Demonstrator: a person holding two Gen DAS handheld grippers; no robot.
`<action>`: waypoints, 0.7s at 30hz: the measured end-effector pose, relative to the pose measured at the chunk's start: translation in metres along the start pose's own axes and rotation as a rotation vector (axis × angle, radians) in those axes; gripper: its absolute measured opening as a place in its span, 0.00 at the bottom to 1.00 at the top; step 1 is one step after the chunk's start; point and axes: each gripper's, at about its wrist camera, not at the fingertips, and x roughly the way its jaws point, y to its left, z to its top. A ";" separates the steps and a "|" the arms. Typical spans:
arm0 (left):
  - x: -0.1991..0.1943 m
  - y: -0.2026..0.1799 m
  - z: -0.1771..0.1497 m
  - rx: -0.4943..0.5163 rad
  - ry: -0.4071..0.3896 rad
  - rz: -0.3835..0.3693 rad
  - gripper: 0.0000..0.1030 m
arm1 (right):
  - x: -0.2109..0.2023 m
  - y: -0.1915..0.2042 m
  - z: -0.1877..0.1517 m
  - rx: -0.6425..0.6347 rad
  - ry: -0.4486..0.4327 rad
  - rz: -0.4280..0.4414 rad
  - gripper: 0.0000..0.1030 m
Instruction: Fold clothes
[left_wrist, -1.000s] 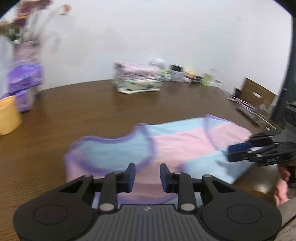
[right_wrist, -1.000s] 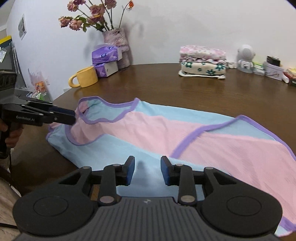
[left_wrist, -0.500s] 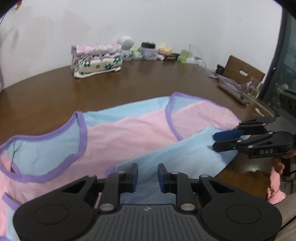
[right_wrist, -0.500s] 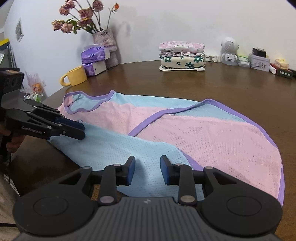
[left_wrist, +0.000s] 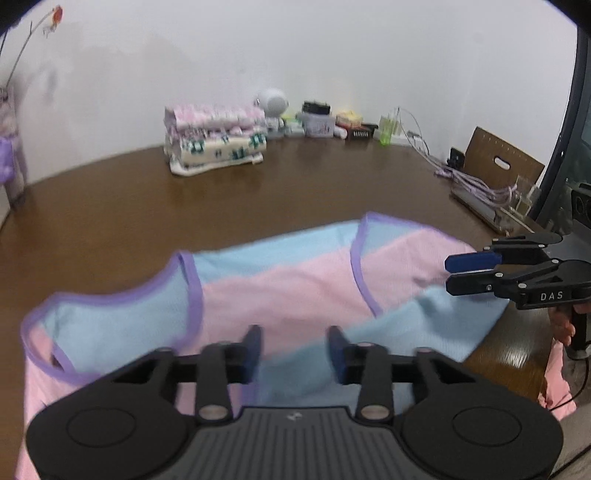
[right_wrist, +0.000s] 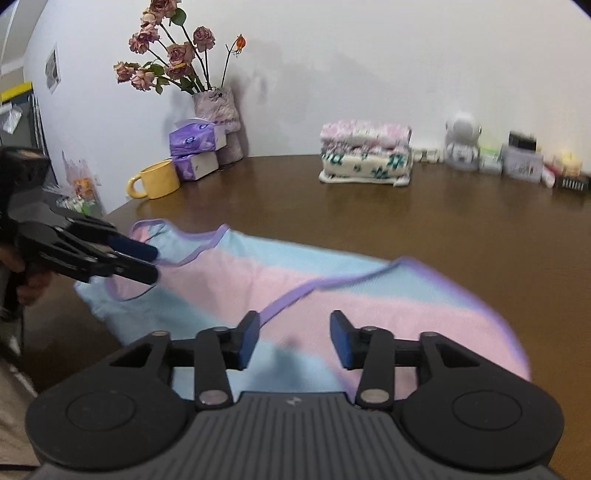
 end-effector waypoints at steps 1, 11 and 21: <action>-0.002 0.001 0.004 0.003 -0.005 0.000 0.61 | 0.002 -0.002 0.007 -0.016 0.005 -0.007 0.52; 0.016 0.019 0.053 0.117 0.042 0.014 0.89 | 0.051 -0.022 0.064 -0.129 0.106 0.000 0.99; 0.069 0.053 0.092 0.197 0.153 0.006 0.68 | 0.118 -0.062 0.088 -0.248 0.285 0.028 0.63</action>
